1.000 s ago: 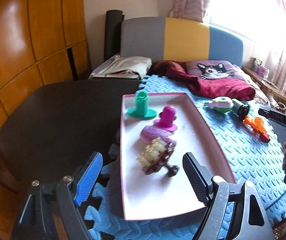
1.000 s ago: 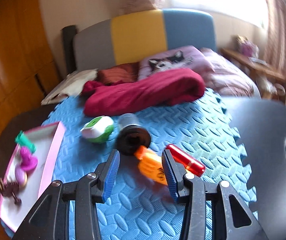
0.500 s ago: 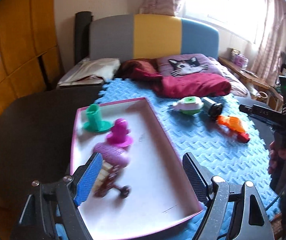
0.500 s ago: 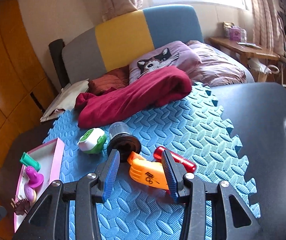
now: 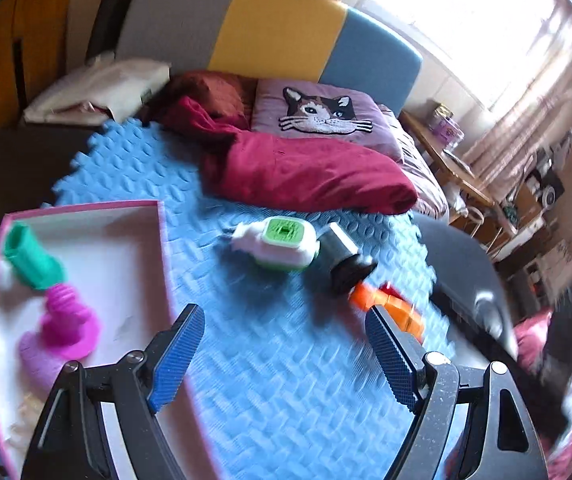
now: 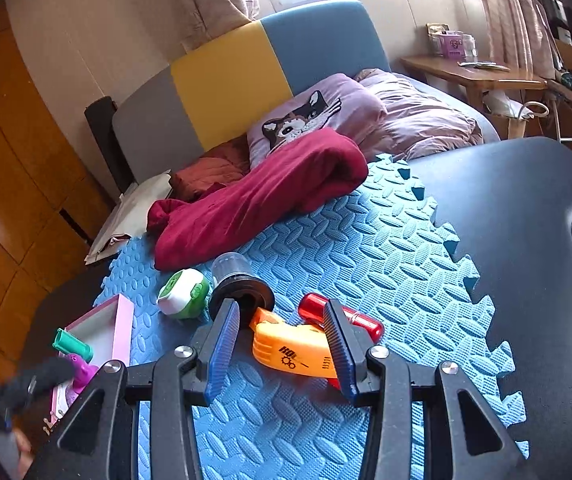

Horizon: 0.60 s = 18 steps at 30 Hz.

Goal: Organize rigid objects
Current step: 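Reach to the white plug with green face and grasp it with the left gripper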

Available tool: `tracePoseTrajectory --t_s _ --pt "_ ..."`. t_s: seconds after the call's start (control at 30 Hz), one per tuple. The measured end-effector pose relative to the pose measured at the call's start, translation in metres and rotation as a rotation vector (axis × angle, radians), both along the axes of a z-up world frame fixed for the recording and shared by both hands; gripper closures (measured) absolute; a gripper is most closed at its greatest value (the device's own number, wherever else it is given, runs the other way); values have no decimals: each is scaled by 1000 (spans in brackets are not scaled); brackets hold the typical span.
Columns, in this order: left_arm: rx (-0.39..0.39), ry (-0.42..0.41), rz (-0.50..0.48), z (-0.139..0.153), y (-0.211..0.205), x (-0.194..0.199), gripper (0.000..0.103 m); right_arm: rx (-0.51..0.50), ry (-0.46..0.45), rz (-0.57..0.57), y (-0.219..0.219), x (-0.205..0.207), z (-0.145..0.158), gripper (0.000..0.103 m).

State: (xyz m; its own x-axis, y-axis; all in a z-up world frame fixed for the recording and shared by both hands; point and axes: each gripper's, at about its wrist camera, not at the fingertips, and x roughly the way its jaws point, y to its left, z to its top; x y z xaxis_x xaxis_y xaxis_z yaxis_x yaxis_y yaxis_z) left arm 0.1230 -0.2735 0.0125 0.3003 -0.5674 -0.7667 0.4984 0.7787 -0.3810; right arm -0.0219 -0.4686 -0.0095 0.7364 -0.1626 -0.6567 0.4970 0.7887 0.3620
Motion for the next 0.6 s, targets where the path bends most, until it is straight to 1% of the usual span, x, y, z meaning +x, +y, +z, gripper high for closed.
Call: tracePoseTrajectory --t_s 0.1,0.2,0.23,0.27,0.37,0.5,0.53,0.6 --pt "-16 91 27 -10 -23 26 18 13 -3 8 1 1 0 59" --pt "-22 195 78 -26 -39 50 11 30 -13 15 1 0 1 59" --pt "-21 227 95 -33 -42 57 11 36 -20 19 1 0 1 59" --pt "-10 265 123 -41 -47 65 11 39 -24 21 1 -1 2 59" --pt "12 338 164 -59 -56 82 10 49 -35 32 2 -2 4 59" --pt "34 365 174 -73 -70 92 10 69 -44 38 2 -2 4 59" --pt "40 367 185 -76 -73 95 8 73 -43 39 2 -2 3 59" --pt "58 336 169 -76 -82 95 3 83 -42 42 1 -1 2 59"
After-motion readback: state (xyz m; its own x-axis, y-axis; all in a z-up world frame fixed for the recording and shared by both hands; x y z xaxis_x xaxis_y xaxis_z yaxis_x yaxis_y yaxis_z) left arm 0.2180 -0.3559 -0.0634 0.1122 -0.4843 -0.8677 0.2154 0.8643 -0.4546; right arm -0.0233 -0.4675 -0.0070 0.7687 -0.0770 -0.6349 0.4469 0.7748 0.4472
